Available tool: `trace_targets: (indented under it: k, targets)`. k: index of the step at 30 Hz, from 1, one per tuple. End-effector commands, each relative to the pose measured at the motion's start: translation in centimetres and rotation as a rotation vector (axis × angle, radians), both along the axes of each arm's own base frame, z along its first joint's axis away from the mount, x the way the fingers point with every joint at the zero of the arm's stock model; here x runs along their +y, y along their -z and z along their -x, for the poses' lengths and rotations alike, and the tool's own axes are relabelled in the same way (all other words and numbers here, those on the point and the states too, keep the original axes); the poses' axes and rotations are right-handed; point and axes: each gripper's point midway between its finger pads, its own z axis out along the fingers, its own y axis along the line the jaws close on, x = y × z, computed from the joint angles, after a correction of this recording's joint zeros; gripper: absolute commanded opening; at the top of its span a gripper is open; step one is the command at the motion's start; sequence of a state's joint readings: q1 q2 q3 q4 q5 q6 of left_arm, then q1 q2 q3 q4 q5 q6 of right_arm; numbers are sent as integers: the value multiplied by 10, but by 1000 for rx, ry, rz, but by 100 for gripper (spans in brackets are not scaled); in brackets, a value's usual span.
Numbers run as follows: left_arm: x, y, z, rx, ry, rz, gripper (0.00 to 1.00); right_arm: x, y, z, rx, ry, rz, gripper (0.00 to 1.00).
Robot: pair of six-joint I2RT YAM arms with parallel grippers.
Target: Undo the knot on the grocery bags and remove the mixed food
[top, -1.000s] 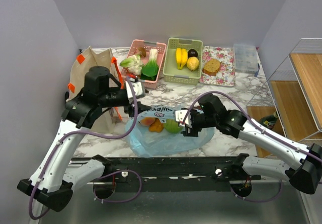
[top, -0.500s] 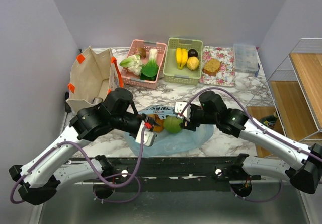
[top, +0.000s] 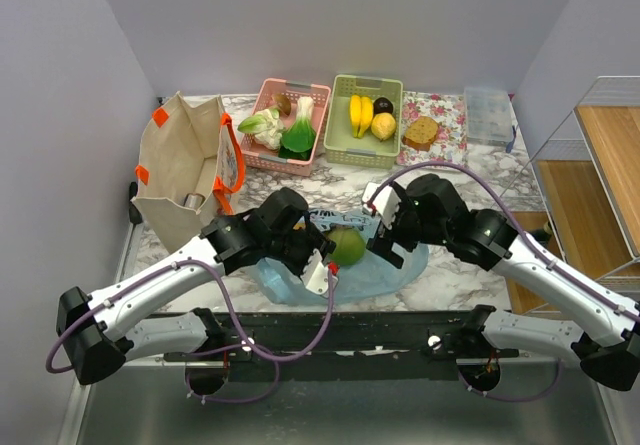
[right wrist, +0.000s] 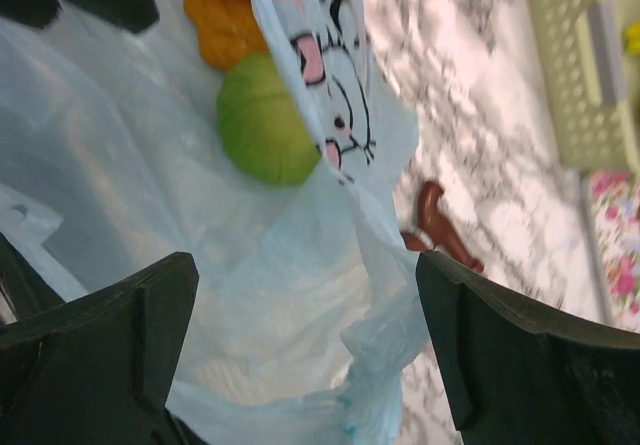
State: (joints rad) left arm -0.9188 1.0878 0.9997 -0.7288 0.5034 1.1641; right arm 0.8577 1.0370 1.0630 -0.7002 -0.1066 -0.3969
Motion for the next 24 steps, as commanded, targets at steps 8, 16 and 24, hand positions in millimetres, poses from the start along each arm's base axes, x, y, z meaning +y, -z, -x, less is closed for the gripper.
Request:
trace_targets:
  k: [8, 16, 24]
  targets:
    - [-9, 53, -34, -157, 2, -61, 78, -27, 32, 6, 190, 202, 45, 92]
    - [-35, 71, -56, -198, 49, -83, 90, -5, 8, -30, 103, 222, 24, 100]
    - [-57, 86, -68, -211, 111, -112, 99, -32, 40, -39, 83, 235, 248, 100]
